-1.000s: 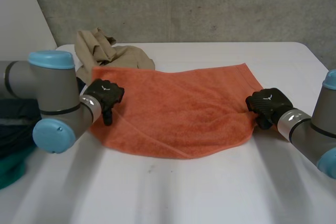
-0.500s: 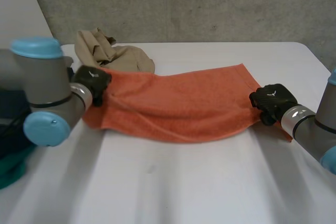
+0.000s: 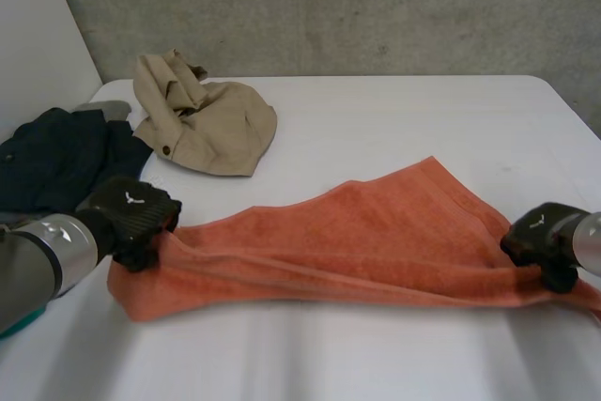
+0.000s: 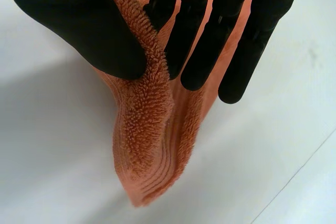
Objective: Fold the laundry.
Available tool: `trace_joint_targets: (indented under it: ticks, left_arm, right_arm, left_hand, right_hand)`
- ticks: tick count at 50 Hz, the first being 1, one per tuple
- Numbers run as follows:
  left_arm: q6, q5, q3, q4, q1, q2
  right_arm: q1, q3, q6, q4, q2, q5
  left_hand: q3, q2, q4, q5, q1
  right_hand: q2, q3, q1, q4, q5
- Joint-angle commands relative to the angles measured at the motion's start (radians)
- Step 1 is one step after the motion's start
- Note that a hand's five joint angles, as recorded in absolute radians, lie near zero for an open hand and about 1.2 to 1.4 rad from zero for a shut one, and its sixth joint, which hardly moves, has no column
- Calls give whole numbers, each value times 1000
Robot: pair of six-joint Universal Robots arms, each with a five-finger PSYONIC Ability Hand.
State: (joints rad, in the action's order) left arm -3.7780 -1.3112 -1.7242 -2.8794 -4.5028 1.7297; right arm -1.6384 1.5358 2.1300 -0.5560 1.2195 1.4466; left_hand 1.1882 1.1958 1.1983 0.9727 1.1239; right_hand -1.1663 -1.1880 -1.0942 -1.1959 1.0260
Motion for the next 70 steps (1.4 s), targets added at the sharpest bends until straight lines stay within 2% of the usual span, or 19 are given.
trace_joint_targets:
  ticks: [1, 7, 10, 14, 15, 18, 21, 25, 29, 35, 44, 48, 54, 59, 61, 62, 65, 70]
  left_arm:
    - [44, 26, 81, -43, 46, 146]
    - [66, -36, 323, -139, 96, 205]
    - [133, -74, 454, -245, 103, 176]
    - [320, -112, 526, -461, 93, 120]
    - [399, -115, 537, -542, 83, 110]
    - [489, -105, 545, -600, 82, 114]
    - [518, -82, 540, -552, 82, 145]
    - [489, -77, 502, -457, 97, 195]
    - [452, -86, 434, -437, 103, 223]
    - [385, -88, 293, -455, 109, 264]
    - [192, -89, 86, -607, 110, 321]
    - [155, -82, 49, -630, 88, 306]
    - [150, -69, 22, -612, 71, 274]
    - [150, -54, -12, -600, 62, 234]
    - [150, -48, -28, -600, 65, 217]
    - [149, -42, -41, -600, 70, 196]
    - [150, -45, -66, -592, 74, 162]
    - [153, -37, -109, -510, 70, 21]
  right_arm:
    - [-52, -51, 28, 106, -90, 5]
    - [-100, -230, 131, 275, -155, 43]
    - [-103, -362, 241, 428, -138, 93]
    - [-87, -387, 408, 706, -52, 101]
    - [-78, -369, 456, 808, -1, 88]
    - [-77, -346, 493, 904, 41, 54]
    - [-92, -344, 495, 872, 38, 12]
    - [-113, -338, 495, 763, -14, -17]
    - [-129, -323, 481, 693, -67, -25]
    - [-132, -252, 447, 630, -143, -32]
    - [-112, -137, 378, 604, -242, -48]
    - [-98, -122, 366, 605, -244, -49]
    - [-87, -108, 369, 605, -226, -63]
    - [-86, -95, 366, 605, -218, -64]
    - [-86, -94, 364, 601, -218, -63]
    - [-86, -94, 363, 599, -215, -60]
    - [-86, -91, 360, 581, -203, -58]
    - [-63, -103, 309, 414, -105, -55]
  left_hand:
    - [208, 200, 198, 249, 272]
    - [208, 200, 198, 249, 272]
    - [208, 200, 198, 249, 272]
    - [208, 200, 198, 249, 272]
    - [208, 200, 198, 249, 272]
    - [208, 200, 198, 249, 272]
    - [202, 195, 192, 244, 267]
    - [202, 195, 192, 244, 267]
    - [194, 186, 184, 235, 258]
    - [120, 113, 110, 161, 185]
    - [-100, -107, -110, -59, -35]
    - [-229, -236, -239, -188, -164]
    - [-282, -290, -292, -241, -218]
    - [-197, -205, -207, -156, -133]
    - [-45, -53, -55, -4, 19]
    - [180, 172, 170, 221, 244]
    - [208, 200, 198, 249, 272]
    - [208, 200, 198, 249, 272]
  right_hand:
    - [-230, -208, -302, -200, 196]
    - [-230, -208, -302, -200, 196]
    - [-230, -208, -302, -200, 196]
    - [-230, -208, -302, -200, 196]
    - [-230, -208, -302, -200, 196]
    - [-230, -208, -302, -200, 196]
    - [-230, -208, -302, -200, 196]
    - [-230, -208, -302, -200, 196]
    - [-230, -208, -302, -200, 196]
    - [-230, -208, -302, -200, 196]
    - [-230, -208, -302, -200, 196]
    - [-230, -208, -302, -200, 196]
    - [-230, -208, -302, -200, 196]
    - [-230, -208, -302, -200, 196]
    - [-230, -208, -302, -200, 196]
    - [-230, -208, -302, -200, 196]
    - [-230, -208, -302, -200, 196]
    - [-230, -208, -302, -200, 196]
